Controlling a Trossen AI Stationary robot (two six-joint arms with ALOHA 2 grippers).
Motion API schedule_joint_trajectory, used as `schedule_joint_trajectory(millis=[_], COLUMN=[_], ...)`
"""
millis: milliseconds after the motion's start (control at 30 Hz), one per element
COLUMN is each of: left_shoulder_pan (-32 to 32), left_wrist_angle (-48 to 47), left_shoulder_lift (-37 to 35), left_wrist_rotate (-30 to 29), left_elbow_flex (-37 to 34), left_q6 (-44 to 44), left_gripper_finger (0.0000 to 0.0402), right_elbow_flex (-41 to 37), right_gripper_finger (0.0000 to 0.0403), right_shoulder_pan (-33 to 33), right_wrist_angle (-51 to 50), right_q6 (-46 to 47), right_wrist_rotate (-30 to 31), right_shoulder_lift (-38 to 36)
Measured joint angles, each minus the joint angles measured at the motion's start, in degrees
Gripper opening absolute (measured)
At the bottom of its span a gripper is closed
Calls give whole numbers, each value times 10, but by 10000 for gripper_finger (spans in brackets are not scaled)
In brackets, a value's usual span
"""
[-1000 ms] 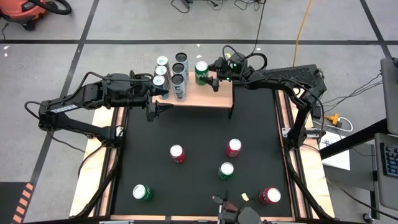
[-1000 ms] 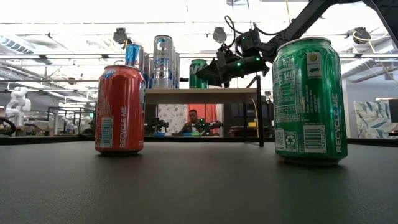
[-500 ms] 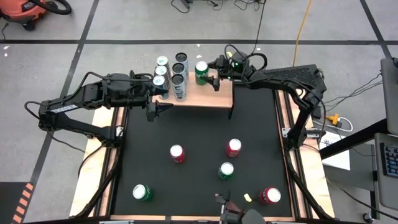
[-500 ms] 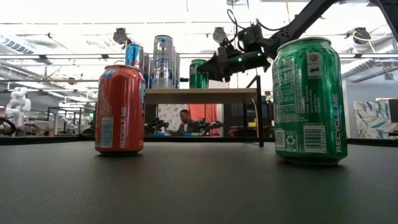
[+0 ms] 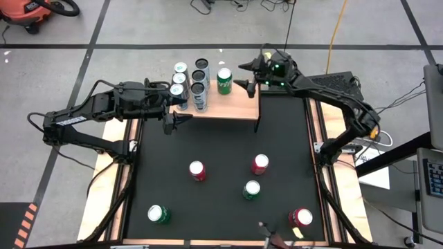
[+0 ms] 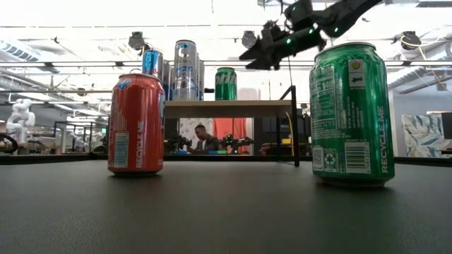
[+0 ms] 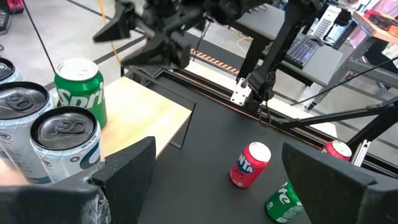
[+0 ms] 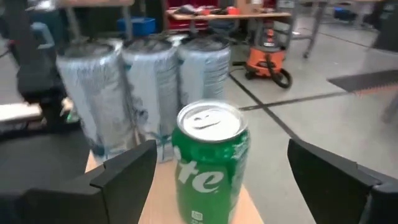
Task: Place canned beverage on shelf
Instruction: Put the top green soda can on the shelf
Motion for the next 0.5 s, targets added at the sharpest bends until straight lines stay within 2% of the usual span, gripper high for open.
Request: schedule_joint_trajectory(millis=[133, 267, 367, 500], left_shoulder_pan=[0, 0, 0, 0], left_wrist_angle=[0, 0, 0, 0], left_shoulder_lift=[0, 0, 0, 0], left_wrist_rotate=[0, 0, 0, -2], left_elbow_flex=[0, 0, 0, 0], left_q6=[0, 0, 0, 0], left_gripper_finger=[352, 352, 352, 352], right_elbow_flex=[0, 0, 0, 0], right_gripper_finger=[340, 323, 299, 259], right_shoulder_pan=[11, 42, 78, 118], right_wrist_angle=[-49, -113, -129, -130], right_q6=[89, 185, 190, 195], right_wrist_rotate=[31, 27, 29, 76], right_shoulder_lift=[-38, -48, -45, -33])
